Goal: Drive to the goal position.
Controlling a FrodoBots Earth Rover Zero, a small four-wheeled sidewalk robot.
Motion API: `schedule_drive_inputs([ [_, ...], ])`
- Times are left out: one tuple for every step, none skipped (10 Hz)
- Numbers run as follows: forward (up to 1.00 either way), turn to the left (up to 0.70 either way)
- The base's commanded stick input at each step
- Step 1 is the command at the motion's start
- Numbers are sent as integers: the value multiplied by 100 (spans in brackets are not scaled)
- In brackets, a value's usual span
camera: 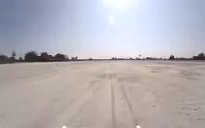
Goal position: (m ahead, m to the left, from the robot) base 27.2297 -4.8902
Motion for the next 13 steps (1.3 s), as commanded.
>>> schedule_drive_inputs([
  [70,0],
  [70,0],
  [70,0],
  [70,0],
  [70,0],
  [70,0],
  [70,0],
  [70,0],
  [70,0],
  [70,0],
  [70,0],
  [70,0],
  [70,0],
])
